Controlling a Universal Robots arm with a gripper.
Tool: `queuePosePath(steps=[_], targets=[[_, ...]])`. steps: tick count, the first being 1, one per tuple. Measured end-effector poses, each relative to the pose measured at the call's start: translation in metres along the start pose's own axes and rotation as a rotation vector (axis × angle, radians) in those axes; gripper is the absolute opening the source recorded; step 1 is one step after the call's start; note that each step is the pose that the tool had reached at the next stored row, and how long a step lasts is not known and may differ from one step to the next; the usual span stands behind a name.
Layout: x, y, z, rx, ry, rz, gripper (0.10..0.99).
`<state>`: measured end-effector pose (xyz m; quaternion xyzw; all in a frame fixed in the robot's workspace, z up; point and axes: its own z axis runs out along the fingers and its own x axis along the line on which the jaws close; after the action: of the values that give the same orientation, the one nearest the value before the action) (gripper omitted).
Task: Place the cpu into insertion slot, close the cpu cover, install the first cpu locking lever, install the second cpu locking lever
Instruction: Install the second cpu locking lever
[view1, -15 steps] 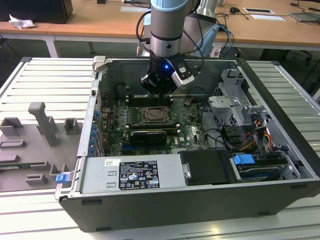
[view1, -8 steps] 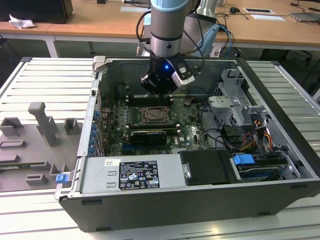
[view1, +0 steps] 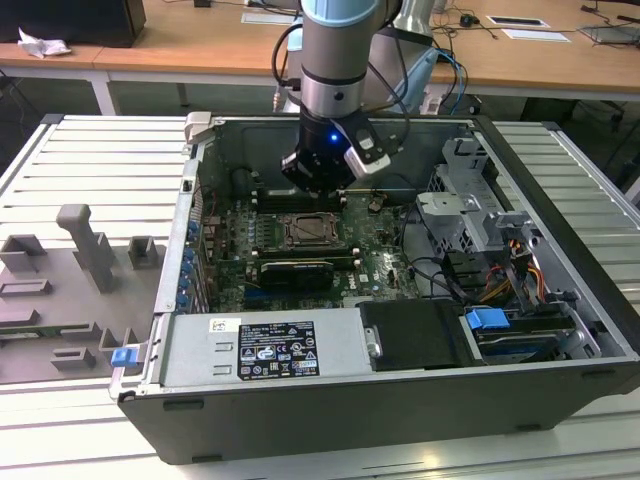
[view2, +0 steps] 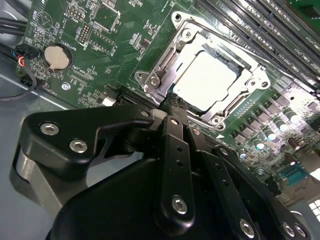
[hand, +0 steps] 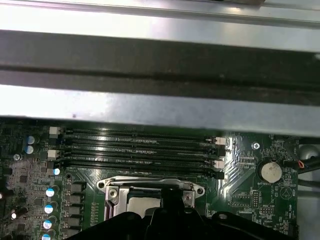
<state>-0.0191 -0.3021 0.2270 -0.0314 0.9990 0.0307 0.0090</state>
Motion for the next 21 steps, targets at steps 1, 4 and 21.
queuePosePath(steps=[1, 4, 21], targets=[[0.0000, -0.0001, -0.0002, 0.001, 0.0002, 0.000, 0.106], [0.0000, -0.0002, -0.0022, 0.001, 0.0002, 0.000, 0.106], [-0.0004, 0.0007, -0.0217, 0.008, 0.0005, 0.000, 0.106]])
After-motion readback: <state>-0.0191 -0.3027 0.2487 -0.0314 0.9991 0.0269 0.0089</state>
